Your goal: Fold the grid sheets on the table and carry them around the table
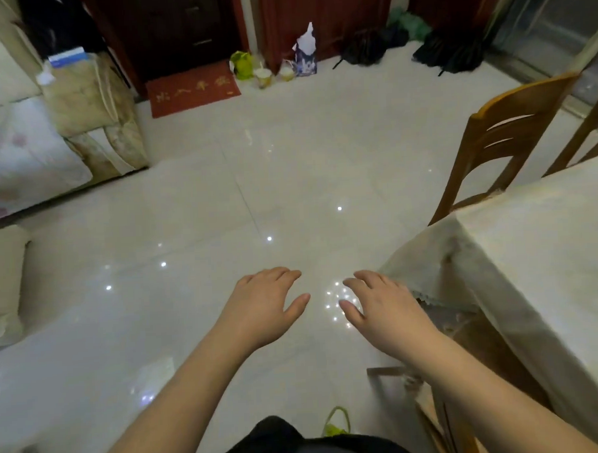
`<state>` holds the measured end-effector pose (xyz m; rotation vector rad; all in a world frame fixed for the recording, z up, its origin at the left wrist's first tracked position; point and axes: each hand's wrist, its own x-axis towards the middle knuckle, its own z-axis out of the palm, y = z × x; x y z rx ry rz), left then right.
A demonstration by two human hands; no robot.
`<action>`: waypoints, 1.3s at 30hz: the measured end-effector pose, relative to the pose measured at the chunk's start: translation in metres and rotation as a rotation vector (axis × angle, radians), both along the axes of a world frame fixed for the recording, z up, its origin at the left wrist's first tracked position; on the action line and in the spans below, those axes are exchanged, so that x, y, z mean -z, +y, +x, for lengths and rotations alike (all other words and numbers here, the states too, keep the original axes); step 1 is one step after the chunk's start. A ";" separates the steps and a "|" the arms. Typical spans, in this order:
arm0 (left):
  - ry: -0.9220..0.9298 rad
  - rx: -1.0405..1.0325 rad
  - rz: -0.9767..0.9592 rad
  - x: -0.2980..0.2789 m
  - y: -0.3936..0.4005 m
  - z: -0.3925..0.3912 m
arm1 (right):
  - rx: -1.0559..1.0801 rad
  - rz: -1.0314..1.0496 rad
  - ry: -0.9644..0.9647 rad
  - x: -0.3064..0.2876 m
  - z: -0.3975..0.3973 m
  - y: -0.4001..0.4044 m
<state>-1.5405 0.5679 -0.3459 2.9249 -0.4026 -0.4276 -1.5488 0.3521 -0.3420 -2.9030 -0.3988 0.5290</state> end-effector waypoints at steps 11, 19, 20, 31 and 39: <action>-0.152 0.138 -0.051 -0.039 0.041 0.195 | 0.135 -0.042 -0.083 -0.045 0.182 0.055; -0.243 0.296 0.001 -0.066 0.056 0.321 | 0.299 -0.065 -0.138 -0.071 0.274 0.079; -0.251 0.313 -0.010 -0.067 0.052 0.333 | 0.325 -0.068 -0.142 -0.072 0.281 0.076; -0.255 0.563 -0.063 -0.066 -0.074 0.464 | 0.619 -0.058 -0.204 -0.076 0.364 -0.028; -0.258 0.691 -0.058 -0.084 -0.180 0.544 | 0.779 -0.035 -0.204 -0.080 0.430 -0.125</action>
